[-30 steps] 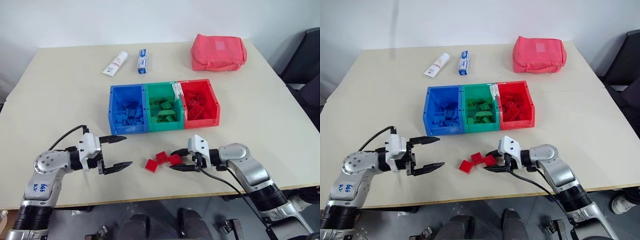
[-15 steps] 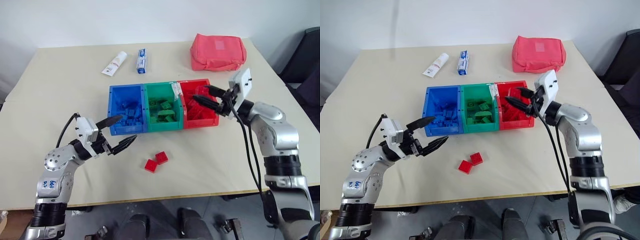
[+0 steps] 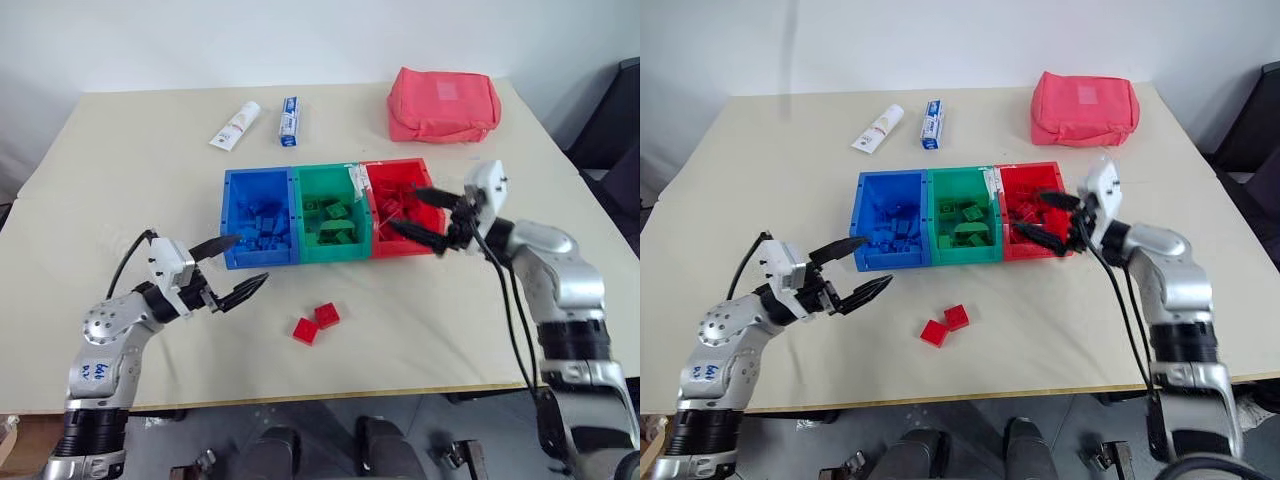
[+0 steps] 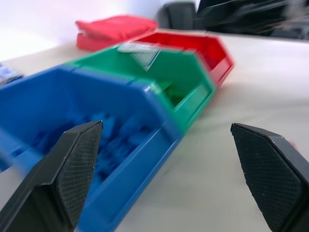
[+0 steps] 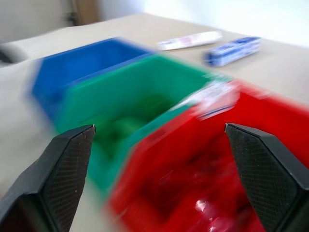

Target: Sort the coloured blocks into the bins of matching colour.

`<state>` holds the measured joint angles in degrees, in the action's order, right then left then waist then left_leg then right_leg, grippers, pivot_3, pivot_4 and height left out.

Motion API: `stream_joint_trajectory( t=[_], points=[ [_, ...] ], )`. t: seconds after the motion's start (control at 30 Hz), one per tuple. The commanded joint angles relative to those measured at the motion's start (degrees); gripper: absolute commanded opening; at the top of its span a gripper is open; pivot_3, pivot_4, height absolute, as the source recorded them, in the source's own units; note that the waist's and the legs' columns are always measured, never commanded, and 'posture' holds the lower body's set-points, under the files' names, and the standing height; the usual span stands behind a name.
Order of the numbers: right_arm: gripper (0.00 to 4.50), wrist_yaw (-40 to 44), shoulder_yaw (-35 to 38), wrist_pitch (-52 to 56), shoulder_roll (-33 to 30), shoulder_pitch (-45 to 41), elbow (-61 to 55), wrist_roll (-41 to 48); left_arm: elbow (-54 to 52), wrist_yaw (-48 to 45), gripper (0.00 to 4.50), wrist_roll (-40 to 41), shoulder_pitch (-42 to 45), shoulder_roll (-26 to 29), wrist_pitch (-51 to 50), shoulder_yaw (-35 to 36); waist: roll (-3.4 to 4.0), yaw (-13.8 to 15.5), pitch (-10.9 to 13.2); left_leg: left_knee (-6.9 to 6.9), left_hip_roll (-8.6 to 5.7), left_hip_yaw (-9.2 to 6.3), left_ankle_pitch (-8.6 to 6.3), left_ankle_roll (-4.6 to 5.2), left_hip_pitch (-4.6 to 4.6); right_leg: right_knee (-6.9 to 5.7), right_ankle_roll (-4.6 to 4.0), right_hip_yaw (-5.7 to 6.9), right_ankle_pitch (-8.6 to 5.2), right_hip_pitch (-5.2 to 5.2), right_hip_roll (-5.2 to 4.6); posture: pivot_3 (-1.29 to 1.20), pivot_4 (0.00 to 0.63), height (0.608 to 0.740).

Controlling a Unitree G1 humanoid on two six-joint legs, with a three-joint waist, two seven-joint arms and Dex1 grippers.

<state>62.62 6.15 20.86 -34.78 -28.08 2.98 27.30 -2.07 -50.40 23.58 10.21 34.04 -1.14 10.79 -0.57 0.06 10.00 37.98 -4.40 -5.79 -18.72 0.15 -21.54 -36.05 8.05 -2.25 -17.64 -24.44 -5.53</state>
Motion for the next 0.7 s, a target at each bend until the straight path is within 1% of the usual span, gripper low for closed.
stream_joint_trajectory(
  t=[0.03,0.1,0.2,0.27,0.33,0.4,0.47,0.53,0.63,0.7],
  points=[
    [4.48,6.5,2.4,-8.1,-3.6,9.0,-9.6,0.9,6.5,-3.2,4.50,-4.3,-0.4,5.2,7.6,2.9,0.02,-0.1,0.0,-0.02,0.00,0.02,0.00,0.00,0.00,0.01,0.00,-0.01,0.00,-0.01,0.00,0.00,0.150,0.740],
    [4.48,9.0,3.6,-13.8,-4.5,14.3,-11.2,0.1,8.1,-5.1,4.50,-2.2,-0.6,7.1,5.6,3.8,0.02,-0.3,0.0,-0.02,0.02,0.07,-0.01,-0.01,0.02,0.00,0.00,-0.04,0.00,-0.01,0.02,0.00,0.150,0.740],
    [4.48,12.0,4.0,-15.8,-7.8,19.5,-12.3,-0.1,7.1,-9.5,4.50,-2.0,-2.5,9.4,4.8,2.3,0.05,-0.3,0.0,0.02,0.02,0.15,-0.01,0.01,0.08,-0.04,0.02,-0.06,0.02,0.05,-0.01,0.00,0.150,0.740],
    [4.48,11.5,5.2,-14.9,-9.1,22.7,-11.9,0.5,2.5,-11.5,4.50,-1.2,-3.9,10.3,1.4,0.0,0.05,-0.1,0.0,0.03,0.01,0.15,-0.01,0.02,0.17,-0.04,0.02,-0.06,0.03,0.13,-0.04,0.00,0.150,0.740],
    [4.48,11.3,5.8,-16.7,-9.8,24.8,-11.4,-0.2,-3.9,-10.9,4.50,1.3,-3.8,10.0,-5.5,-2.5,0.03,0.1,0.0,0.02,0.02,0.12,-0.03,0.05,0.19,-0.02,0.00,-0.06,0.04,0.19,-0.06,0.00,0.150,0.740],
    [4.48,11.2,6.4,-17.4,-10.0,26.3,-12.3,0.1,-11.0,-10.2,4.50,3.8,-3.1,10.7,-15.1,-6.5,0.03,0.3,0.0,0.03,0.03,0.05,-0.03,0.05,0.19,0.02,0.00,0.00,0.04,0.24,-0.07,0.00,0.150,0.740],
    [4.48,11.4,6.6,-17.7,-10.7,27.7,-13.9,0.2,-15.3,-10.3,4.50,2.7,-1.7,11.0,-19.1,-10.7,0.04,0.5,0.0,0.04,0.03,0.05,-0.03,0.05,0.20,0.02,0.00,-0.01,0.04,0.26,-0.07,0.00,0.150,0.740],
    [4.48,11.6,6.9,-18.2,-11.3,29.3,-15.7,0.1,-17.7,-5.7,4.50,-2.1,1.4,9.8,-22.9,-14.9,0.05,0.6,0.0,0.03,0.02,0.07,-0.04,0.05,0.23,0.01,0.00,-0.04,0.04,0.26,-0.05,0.00,0.150,0.740],
    [4.48,10.7,7.8,-17.0,-11.7,31.6,-18.3,1.0,-20.6,0.8,4.50,-1.7,7.7,5.8,-34.5,-19.1,0.05,0.9,0.0,0.04,0.04,0.08,-0.02,0.03,0.26,-0.03,0.00,-0.04,0.04,0.27,0.01,0.00,0.150,0.740],
    [4.48,9.2,8.4,-16.2,-11.5,33.2,-20.5,1.4,-20.8,3.6,4.50,-4.1,13.0,2.5,-38.7,-24.0,0.04,1.2,0.0,0.08,0.05,0.08,-0.02,0.02,0.26,-0.04,0.00,-0.04,0.04,0.27,0.04,0.00,0.150,0.740]
  ],
)
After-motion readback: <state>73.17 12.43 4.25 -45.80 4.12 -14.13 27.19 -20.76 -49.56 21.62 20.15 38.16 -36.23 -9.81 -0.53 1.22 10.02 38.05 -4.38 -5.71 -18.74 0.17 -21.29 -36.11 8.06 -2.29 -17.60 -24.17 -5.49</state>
